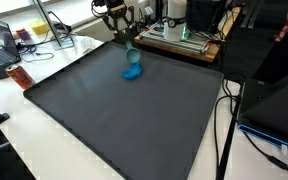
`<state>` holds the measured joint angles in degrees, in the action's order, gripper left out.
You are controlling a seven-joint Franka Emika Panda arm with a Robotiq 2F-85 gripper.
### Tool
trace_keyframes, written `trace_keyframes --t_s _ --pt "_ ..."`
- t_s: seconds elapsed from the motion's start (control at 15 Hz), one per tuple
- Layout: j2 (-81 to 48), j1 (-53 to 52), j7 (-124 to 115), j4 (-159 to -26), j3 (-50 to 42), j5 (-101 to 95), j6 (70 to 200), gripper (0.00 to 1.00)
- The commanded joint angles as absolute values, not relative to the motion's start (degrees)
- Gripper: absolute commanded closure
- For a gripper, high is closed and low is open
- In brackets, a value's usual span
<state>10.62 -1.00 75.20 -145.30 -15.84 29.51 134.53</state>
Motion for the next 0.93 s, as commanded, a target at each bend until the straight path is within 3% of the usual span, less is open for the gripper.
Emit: trace_keyframes --t_s 0.0,0.87 --pt "5.58 0.35 82.87 -141.12 -16.25 35.54 131.00 0.78" --pt "-7.21 7.42 83.47 -130.87 -10.62 35.16 125.36 0.78"
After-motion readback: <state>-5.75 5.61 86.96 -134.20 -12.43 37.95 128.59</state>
